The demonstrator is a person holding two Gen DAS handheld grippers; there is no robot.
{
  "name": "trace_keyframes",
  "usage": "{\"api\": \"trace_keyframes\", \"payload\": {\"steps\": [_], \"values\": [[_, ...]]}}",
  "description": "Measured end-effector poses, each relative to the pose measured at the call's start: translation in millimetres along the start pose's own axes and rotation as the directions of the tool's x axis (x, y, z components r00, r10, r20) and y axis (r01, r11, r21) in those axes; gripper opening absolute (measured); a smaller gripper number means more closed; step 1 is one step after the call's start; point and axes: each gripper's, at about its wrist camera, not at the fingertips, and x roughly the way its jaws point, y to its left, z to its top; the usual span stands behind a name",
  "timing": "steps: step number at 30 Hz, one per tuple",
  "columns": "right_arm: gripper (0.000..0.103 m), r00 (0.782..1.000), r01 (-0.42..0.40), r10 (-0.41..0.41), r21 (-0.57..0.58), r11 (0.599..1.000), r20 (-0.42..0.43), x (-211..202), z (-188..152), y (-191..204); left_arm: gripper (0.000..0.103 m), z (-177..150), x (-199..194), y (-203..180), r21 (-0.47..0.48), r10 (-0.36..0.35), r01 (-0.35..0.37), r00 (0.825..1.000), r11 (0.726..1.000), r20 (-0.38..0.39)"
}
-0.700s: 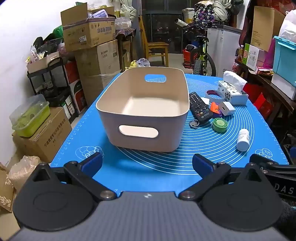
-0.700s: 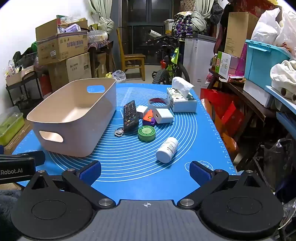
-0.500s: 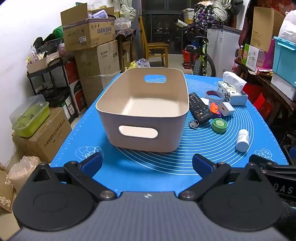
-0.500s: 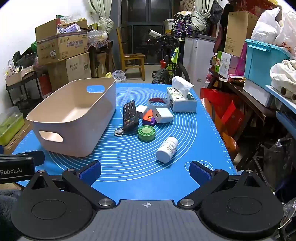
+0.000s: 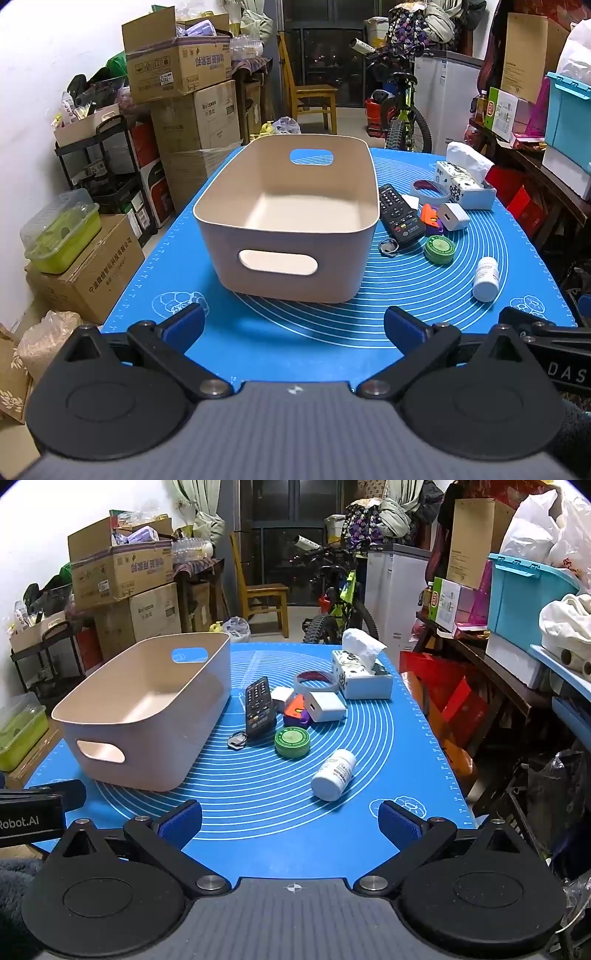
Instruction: Organize rigid objects
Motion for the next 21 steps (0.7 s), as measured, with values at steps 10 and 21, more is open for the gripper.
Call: {"api": "trace_keyframes", "payload": {"steps": [10, 21], "values": [[0.101, 1.0, -0.002, 0.002, 0.001, 1.0, 0.0, -0.6, 0.6, -0.8, 0.102, -1.4, 0.0, -0.5, 0.01, 0.003, -0.003, 1.0, 1.0, 0.0], [0.101, 1.0, -0.002, 0.002, 0.001, 1.0, 0.0, -0.3, 0.5, -0.7, 0.102, -1.7, 0.0, -0.5, 0.009, 0.002, -0.002, 1.0, 1.0, 0.001]]}}
